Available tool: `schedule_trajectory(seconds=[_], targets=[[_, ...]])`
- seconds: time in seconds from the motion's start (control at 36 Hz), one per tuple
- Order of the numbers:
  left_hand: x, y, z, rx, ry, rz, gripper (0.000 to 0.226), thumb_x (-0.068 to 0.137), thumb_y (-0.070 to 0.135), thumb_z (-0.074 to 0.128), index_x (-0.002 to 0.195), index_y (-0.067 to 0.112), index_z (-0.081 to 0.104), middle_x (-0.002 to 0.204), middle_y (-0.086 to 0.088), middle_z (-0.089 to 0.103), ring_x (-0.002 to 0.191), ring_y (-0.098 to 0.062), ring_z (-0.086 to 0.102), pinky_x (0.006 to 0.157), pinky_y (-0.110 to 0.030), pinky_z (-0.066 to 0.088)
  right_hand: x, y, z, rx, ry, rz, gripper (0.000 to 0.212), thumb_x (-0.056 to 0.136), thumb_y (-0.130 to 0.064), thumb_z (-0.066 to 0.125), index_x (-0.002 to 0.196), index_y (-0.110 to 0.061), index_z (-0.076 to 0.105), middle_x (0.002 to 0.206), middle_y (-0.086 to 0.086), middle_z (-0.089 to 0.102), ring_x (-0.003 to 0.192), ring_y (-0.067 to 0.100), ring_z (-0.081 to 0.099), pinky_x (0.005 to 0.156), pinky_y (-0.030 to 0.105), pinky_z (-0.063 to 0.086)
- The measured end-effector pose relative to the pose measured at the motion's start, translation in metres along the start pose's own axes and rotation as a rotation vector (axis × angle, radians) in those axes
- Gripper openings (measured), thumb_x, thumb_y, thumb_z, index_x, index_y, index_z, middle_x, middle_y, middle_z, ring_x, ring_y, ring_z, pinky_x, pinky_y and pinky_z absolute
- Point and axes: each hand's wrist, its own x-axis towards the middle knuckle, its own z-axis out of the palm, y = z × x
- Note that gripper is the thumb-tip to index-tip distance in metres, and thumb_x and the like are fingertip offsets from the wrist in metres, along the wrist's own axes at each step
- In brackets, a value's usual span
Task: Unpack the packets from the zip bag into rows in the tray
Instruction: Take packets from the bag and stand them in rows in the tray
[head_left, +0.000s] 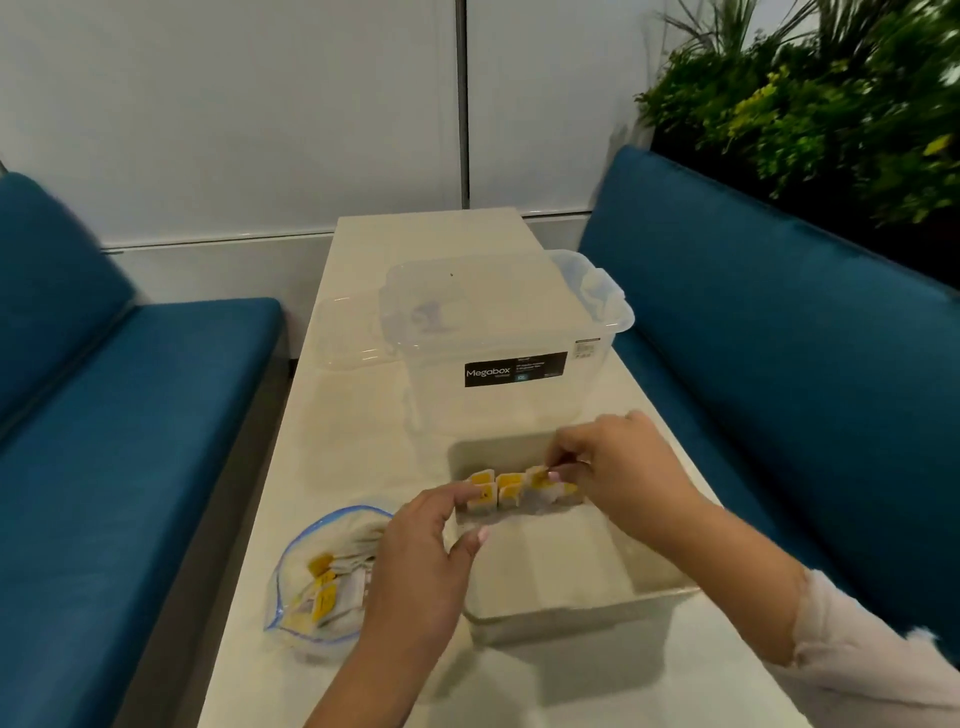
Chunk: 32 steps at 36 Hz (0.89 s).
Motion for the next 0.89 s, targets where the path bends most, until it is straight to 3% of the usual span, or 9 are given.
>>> schedule_trajectory(seconds=[0.11, 0.28, 0.42, 0.53, 0.89], targets=[[-0.002, -0.006, 0.016, 0.078, -0.056, -0.02, 0.042, 0.079, 0.012, 0.07, 0.107, 0.039, 0.056, 0.111, 0.023, 0.056, 0.11, -0.002, 0.05, 0.096, -0.023, 0.039, 0.008, 0.05, -0.013, -0.103, 0.018, 0.121, 0.006, 0.088, -0.031, 0.063, 0.083, -0.032, 0.066, 0.065, -0.011, 0.055, 0.075, 0.02, 0.048, 0.073, 0.028, 0.028], [-0.008, -0.011, 0.027, 0.216, -0.112, -0.049, 0.045, 0.079, 0.016, 0.07, 0.109, 0.042, 0.051, 0.114, 0.029, 0.044, 0.113, 0.0, 0.043, 0.101, -0.022, 0.037, 0.023, 0.092, -0.012, -0.324, -0.096, 0.123, 0.008, 0.088, -0.041, 0.062, 0.09, -0.036, 0.067, 0.087, -0.012, 0.061, 0.089, 0.014, 0.045, 0.076, 0.027, 0.027], [-0.012, -0.013, 0.031, 0.249, -0.122, -0.085, 0.047, 0.08, 0.016, 0.07, 0.103, 0.048, 0.044, 0.115, 0.031, 0.039, 0.11, 0.004, 0.036, 0.102, -0.019, 0.028, 0.033, 0.106, 0.012, -0.454, -0.18, 0.105, 0.015, 0.087, -0.046, 0.06, 0.096, -0.038, 0.069, 0.088, -0.009, 0.048, 0.097, 0.016, 0.042, 0.078, 0.028, 0.025], [-0.013, -0.015, 0.032, 0.248, -0.116, -0.133, 0.047, 0.079, 0.015, 0.071, 0.101, 0.048, 0.046, 0.115, 0.03, 0.041, 0.112, 0.002, 0.04, 0.101, -0.019, 0.03, 0.038, 0.109, 0.03, -0.482, -0.217, 0.099, 0.017, 0.089, -0.044, 0.057, 0.1, -0.039, 0.07, 0.095, -0.007, 0.052, 0.101, 0.018, 0.043, 0.085, 0.031, 0.03], [-0.016, -0.011, 0.037, 0.265, -0.077, -0.184, 0.046, 0.08, 0.017, 0.07, 0.102, 0.049, 0.046, 0.113, 0.031, 0.039, 0.108, 0.006, 0.035, 0.099, -0.016, 0.029, 0.043, 0.116, 0.055, -0.456, -0.239, 0.087, 0.017, 0.09, -0.04, 0.057, 0.1, -0.039, 0.07, 0.1, -0.005, 0.054, 0.101, 0.018, 0.043, 0.085, 0.03, 0.032]])
